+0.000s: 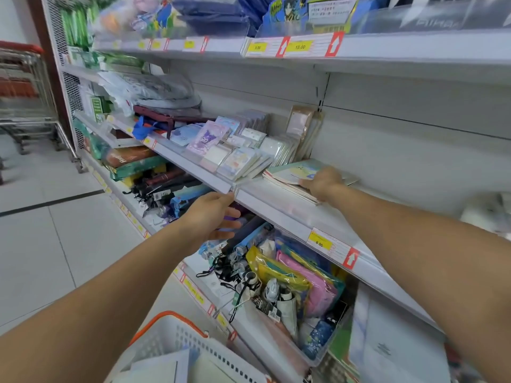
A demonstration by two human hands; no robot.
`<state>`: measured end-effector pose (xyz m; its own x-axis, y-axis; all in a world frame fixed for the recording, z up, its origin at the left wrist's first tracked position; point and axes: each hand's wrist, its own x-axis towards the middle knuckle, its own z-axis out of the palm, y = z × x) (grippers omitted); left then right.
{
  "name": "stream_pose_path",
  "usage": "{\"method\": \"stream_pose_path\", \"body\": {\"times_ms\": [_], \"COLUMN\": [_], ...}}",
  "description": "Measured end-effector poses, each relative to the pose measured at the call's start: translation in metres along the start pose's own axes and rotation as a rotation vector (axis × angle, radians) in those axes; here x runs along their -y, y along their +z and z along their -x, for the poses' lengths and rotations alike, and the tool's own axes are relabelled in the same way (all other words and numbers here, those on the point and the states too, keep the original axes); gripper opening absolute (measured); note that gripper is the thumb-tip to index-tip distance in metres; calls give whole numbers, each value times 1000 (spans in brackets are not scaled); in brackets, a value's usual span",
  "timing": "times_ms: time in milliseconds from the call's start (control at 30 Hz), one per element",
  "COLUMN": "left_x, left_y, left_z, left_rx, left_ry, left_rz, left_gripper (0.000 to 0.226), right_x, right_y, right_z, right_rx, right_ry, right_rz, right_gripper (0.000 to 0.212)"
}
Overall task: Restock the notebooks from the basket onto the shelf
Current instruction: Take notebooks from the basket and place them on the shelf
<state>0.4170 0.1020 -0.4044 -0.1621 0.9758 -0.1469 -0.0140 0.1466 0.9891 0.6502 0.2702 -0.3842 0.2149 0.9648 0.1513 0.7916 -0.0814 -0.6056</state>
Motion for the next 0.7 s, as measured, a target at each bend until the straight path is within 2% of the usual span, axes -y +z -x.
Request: {"method": "stream_pose_path", "body": {"times_ms": [67,233,400,467,533,600,633,667,700], "left_x": [3,11,26,38,62,105,135,168,202], "left_y": [-3,-13,-17,-22,-32,-47,-57,-66,-76], "left_z": [-6,-17,-21,-14,-3,12,24,37,53], "left_rx": [-12,-29,-58,-66,-94,-143,-182,-239,-308], "left_ry": [-5,-14,-43,-50,-74,-154,-211,-270,-322], "left_rz": [2,-15,-26,-51,-74,-92,-135,-201,-272], "left_gripper": [27,21,22,23,25,25,24,23,23], "right_x": [3,-9,-25,-21,-11,-2,-1,-2,-6], "right_y": [1,2,3,-3,-11,-1,18,43,74], "right_z": [-8,-24,-27,-9,26,79,114,152,191], "right_rx": [-4,-3,60,4,-184,-453,-488,-412,-233], "right_ry": [8,56,-77,-109,-137,-357,-494,-575,-574], "right_rz": [58,140,294,313,324,204,38,-113,-224], "right_gripper": [42,60,61,51,40,28,22,22,27]}}
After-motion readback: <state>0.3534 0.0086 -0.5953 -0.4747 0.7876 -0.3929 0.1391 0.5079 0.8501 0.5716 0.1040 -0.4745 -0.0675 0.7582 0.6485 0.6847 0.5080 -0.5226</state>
